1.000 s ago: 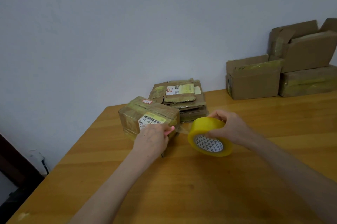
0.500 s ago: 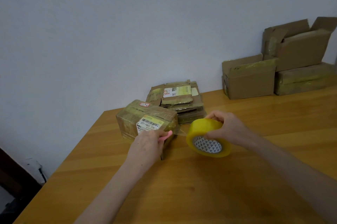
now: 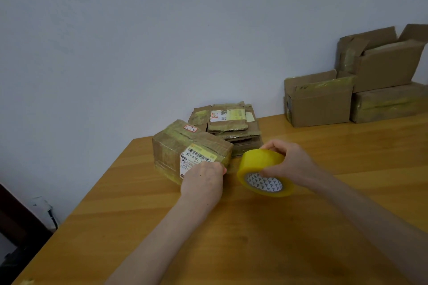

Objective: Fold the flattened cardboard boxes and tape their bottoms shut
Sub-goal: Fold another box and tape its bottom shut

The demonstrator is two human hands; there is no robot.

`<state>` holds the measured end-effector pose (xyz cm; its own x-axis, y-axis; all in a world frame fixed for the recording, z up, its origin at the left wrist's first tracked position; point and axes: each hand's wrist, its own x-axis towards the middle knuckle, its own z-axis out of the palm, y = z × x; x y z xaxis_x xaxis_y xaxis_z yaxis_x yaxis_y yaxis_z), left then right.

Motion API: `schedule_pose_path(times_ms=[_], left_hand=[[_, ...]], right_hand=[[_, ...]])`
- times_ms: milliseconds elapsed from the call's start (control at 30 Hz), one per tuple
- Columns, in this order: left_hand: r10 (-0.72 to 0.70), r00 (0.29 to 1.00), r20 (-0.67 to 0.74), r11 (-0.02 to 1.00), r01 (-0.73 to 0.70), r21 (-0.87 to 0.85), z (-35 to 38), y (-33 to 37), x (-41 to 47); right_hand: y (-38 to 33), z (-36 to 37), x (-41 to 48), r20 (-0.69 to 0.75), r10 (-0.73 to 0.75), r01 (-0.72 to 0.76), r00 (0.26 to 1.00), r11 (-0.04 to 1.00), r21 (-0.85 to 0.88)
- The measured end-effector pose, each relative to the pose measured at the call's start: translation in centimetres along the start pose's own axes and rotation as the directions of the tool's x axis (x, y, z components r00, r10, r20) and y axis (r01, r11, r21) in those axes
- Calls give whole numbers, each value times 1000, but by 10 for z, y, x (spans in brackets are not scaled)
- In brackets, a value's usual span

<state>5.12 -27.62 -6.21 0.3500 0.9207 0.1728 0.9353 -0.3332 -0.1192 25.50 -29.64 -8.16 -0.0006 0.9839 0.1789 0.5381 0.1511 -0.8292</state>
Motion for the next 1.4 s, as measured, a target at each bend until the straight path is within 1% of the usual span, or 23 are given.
schedule_pose_path(times_ms=[100,200,267,367,433,500,600,633,667,700,767,800,833,900,967,1033,1067,1100,1200,1233,1267,1333,1400], left_hand=[[3,1000,4,999,-3,-40,0,-5,-2],[-27,1000,-12,999,27,-17,7,-24,-8],[-10,998,-69,994,2,-114,17,-35,-14],[70,985,-160,948,-116,-298,29,-36,-26],[106,981,-163,933,-155,-325,39,-30,-30],[112,990,-91,948,-134,-290,48,-18,-28],[95,992,88,960,-68,-271,59,-1,-21],[110,988,105,959,-78,-273,60,5,-17],[126,988,83,961,-101,-257,60,9,-12],[136,991,16,961,-128,-245,57,13,-6],[97,982,-159,930,-147,-336,41,23,10],[49,981,-189,889,-129,-439,30,28,20],[-3,986,-168,807,-97,-583,19,35,28],[-57,998,-18,553,16,-833,-2,50,44],[-11,992,125,369,120,-921,-15,64,53],[46,985,165,278,146,-949,-18,75,57],[50,986,162,272,143,-952,-18,80,59],[39,988,147,294,129,-947,-17,84,62],[-45,999,9,496,31,-868,-11,98,69],[-66,997,-47,550,-3,-835,-10,102,70],[-79,992,-95,575,-32,-817,-12,105,70],[-102,982,-156,560,-73,-825,-14,109,69],[-104,979,-174,524,-95,-846,-16,111,71]], right_hand=[[-3,-3,-3,-55,-6,9,998,998,63],[0,-14,-5,-114,70,-51,991,985,166],[4,-22,-6,-141,95,-63,985,975,215],[8,-25,-9,-143,105,-61,984,958,281],[11,-23,-11,-134,121,-66,984,931,359],[15,-21,-14,-131,137,-69,982,903,423],[24,-20,-18,-127,152,-67,980,860,505],[27,-21,-20,-125,154,-65,980,844,532],[29,-23,-22,-127,156,-60,980,831,553],[31,-26,-25,-134,157,-54,978,823,566],[35,-34,-29,-156,161,-41,975,811,584],[36,-38,-31,-165,161,-35,973,810,585],[38,-41,-33,-177,159,-29,971,819,573],[40,-48,-37,-207,148,-17,967,849,528],[41,-54,-41,-233,129,2,964,871,491],[43,-59,-46,-250,120,17,961,875,484],[43,-62,-47,-258,120,19,959,878,478],[44,-64,-49,-261,119,17,958,885,466],[44,-72,-52,-267,104,4,958,927,376],[44,-74,-52,-270,98,0,958,940,341],[45,-77,-52,-274,98,-7,957,949,315],[46,-82,-52,-272,95,-20,958,963,268],[50,-86,-53,-255,104,-48,961,975,217]])
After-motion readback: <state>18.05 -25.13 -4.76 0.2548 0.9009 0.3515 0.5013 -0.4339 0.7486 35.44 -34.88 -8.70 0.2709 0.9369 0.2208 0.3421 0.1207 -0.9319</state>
